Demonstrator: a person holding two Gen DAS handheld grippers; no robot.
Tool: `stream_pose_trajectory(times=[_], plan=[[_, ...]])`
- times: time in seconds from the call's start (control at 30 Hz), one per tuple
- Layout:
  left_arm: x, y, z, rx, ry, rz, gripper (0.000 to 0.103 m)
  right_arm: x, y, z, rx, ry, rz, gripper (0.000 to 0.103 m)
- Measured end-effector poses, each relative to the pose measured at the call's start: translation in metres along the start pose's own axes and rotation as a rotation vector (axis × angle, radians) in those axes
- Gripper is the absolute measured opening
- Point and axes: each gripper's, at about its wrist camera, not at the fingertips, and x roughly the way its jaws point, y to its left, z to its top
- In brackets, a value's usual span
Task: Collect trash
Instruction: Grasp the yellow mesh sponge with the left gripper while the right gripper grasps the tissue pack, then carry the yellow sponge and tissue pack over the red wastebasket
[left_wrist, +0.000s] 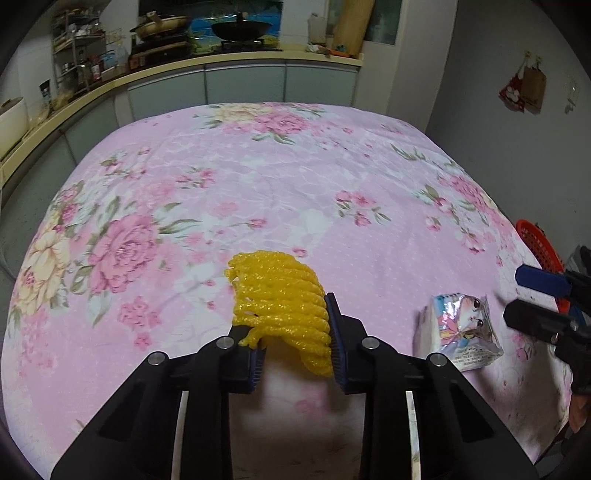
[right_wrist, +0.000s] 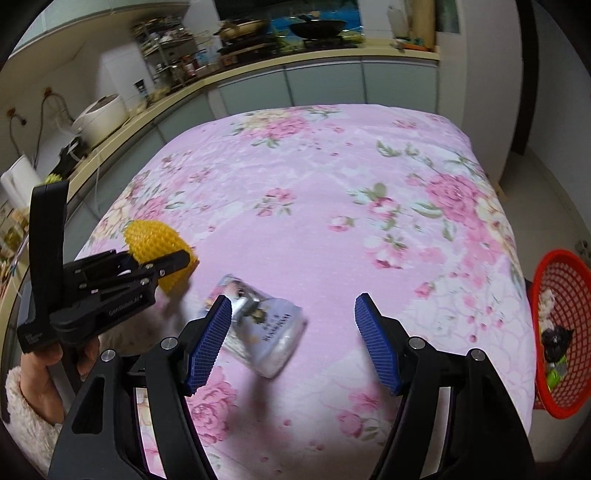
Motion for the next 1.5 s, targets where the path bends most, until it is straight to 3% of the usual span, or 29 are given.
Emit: stream_pose_trajectory(times=[0.2,0.6,1.0,1.5], plan=[[-0.009,0.017,0.001,-0.042,-0.022,0.022,0.028,0.019,0.021,0.002,-0.064,0.023,-0.001,0.085],[-0.016,0.034,-0.005,-0.086,-0.031,0.041,0.028,0.050,0.036,-0.004,-0.084,0.050,-0.057,0.085],[-0.016,0.030,-0.007,-0.084,-0.028,0.048,0.028,0.045,0.026,-0.008,-0.065,0.059,-0.031,0.062],[-0.030,0.011,0.005,-0.044,-0.062,0.050,0.028,0.002,-0.003,0.009,0.004,-0.052,-0.061,0.060]])
